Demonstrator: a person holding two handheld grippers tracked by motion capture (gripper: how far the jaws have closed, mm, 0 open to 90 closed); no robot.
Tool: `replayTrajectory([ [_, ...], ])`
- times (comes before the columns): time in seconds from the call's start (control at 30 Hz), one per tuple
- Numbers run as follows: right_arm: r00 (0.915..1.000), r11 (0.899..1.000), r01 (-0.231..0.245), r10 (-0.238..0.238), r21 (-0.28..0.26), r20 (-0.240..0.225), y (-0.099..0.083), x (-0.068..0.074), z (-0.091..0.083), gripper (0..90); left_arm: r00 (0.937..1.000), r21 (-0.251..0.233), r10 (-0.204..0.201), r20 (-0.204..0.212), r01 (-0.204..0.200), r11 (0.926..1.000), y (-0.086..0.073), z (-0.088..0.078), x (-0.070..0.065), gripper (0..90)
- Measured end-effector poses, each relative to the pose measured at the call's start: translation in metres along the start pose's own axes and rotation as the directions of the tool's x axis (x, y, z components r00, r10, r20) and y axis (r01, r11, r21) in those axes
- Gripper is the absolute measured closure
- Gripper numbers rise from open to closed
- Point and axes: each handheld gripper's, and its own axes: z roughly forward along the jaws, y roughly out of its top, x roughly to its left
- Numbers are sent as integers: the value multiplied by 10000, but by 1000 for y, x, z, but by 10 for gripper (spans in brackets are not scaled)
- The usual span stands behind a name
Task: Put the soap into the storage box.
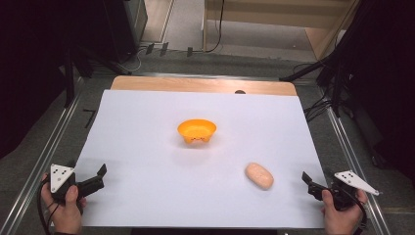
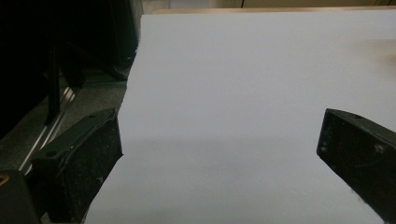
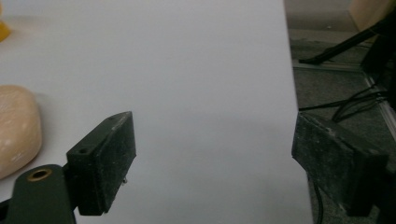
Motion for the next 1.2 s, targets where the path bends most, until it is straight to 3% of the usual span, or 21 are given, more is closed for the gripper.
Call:
replayTrajectory([
  [0.07,9996,9998,158,-156,113,-224,0,1,0,171,10000,-2,10,-10,-10,10000,0,0,0,4],
  [0.1,9985,9986,507,-503,177,-208,0,5,1,179,10000,-23,36,-28,-36,10000,0,0,-1,4],
  [0.17,9978,9974,578,-564,423,-338,1,5,3,197,10000,-40,53,-25,-53,10000,0,-1,-1,4],
  [0.3,9983,9998,23,-11,210,-575,2,-2,1,269,10000,-20,-1,18,1,10000,0,0,0,4],
  [0.4,9985,9999,89,-85,77,-536,2,-1,0,268,10000,74,-4,-10,4,10000,0,1,0,4],
  [0.43,9986,9986,472,-466,232,-239,3,3,0,282,10000,98,-2,-18,2,10000,0,1,0,4],
  [0.53,9961,9943,794,-765,707,-432,6,7,1,288,10000,125,4,-30,-3,9999,1,1,0,4],
  [0.67,9960,9891,833,-786,1211,-433,10,9,2,284,10000,118,-52,-2,52,9999,0,1,0,4],
  [0.7,9923,9842,848,-693,1554,-1025,13,9,4,283,10000,160,-81,4,81,9998,1,1,1,4],
  [0.73,9906,9810,972,-790,1679,-1119,14,9,5,278,10000,157,-86,-4,86,9998,1,2,0,4],
  [0.83,9880,9727,1197,-970,1989,-1204,18,13,7,277,10000,179,-68,-12,68,9998,1,2,0,4],
  [0.87,9852,9607,1469,-1209,2355,-1215,22,17,9,248,10000,187,-74,-4,74,9998,1,2,0,4],
  [0.9,9831,9549,1611,-1331,2493,-1256,25,18,10,243,10000,188,-74,3,74,9998,1,2,0,4],
  [1.03,9755,9343,1966,-1559,2975,-1552,37,25,14,225,10000,183,-95,6,95,9998,1,2,1,4],
  [1.07,9755,9343,1966,-1559,2975,-1552,37,25,14,225,10000,186,-95,7,95,9998,1,2,1,4],
  [1.1,9688,9155,2276,-1786,3318,-1718,42,29,18,225,10000,190,-89,12,89,9998,1,2,1,4],
  [1.13,9688,9155,2276,-1786,3318,-1718,42,29,18,225,10000,190,-89,12,89,9998,1,2,1,4],
  [1.17,9643,8976,2482,-1930,3644,-1816,44,33,22,225,10000,197,-79,26,79,9998,1,2,1,4],
  [1.2,9643,8976,2482,-1930,3644,-1816,44,33,22,225,10000,201,-75,29,75,9998,1,2,1,4],
])
